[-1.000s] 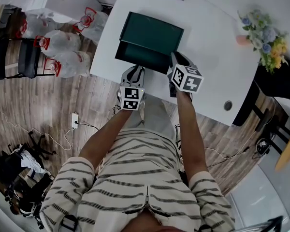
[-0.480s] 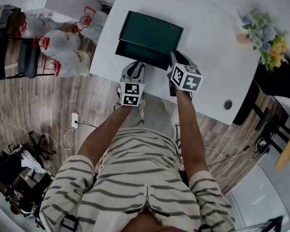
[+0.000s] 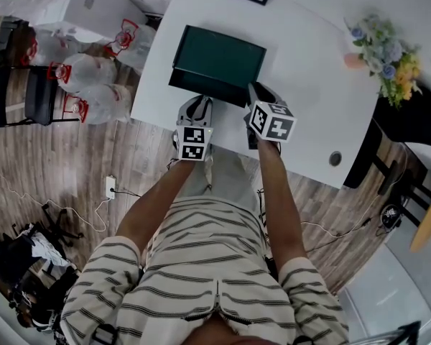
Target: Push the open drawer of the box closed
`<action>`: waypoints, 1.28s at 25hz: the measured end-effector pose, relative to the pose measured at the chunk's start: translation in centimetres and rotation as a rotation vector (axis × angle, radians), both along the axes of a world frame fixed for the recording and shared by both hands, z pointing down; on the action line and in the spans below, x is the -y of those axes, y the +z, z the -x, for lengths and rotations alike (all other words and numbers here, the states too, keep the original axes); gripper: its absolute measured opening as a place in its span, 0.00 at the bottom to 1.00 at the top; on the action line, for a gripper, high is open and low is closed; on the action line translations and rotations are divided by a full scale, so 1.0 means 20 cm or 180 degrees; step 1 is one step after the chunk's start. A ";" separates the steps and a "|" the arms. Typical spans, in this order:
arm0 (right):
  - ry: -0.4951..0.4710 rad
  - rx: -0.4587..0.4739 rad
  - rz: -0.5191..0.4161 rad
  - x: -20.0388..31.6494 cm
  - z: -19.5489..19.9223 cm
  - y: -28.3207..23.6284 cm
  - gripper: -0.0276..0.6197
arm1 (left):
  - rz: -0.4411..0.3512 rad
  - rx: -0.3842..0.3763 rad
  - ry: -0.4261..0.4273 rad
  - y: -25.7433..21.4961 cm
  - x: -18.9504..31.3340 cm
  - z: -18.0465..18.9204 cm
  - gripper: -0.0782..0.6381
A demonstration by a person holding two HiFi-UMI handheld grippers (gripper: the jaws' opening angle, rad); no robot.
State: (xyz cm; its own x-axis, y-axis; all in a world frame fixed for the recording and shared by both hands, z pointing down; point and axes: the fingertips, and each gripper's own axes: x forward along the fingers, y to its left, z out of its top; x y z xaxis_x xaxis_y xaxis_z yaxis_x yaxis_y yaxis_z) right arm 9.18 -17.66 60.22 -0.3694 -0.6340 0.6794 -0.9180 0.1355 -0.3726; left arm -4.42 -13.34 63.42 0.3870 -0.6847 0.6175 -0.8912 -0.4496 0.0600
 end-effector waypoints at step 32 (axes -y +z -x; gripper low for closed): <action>-0.0039 -0.0031 -0.0021 0.01 0.00 0.00 0.16 | -0.0062 -0.0002 0.0079 0.00 0.14 -0.05 0.21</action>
State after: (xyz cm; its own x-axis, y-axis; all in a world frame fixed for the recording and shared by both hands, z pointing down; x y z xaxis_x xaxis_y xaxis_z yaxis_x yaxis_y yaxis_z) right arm 9.20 -17.76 60.12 -0.3706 -0.6339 0.6788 -0.9199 0.1493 -0.3627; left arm -3.44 -16.24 63.50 0.4045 -0.6869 0.6038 -0.8797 -0.4727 0.0516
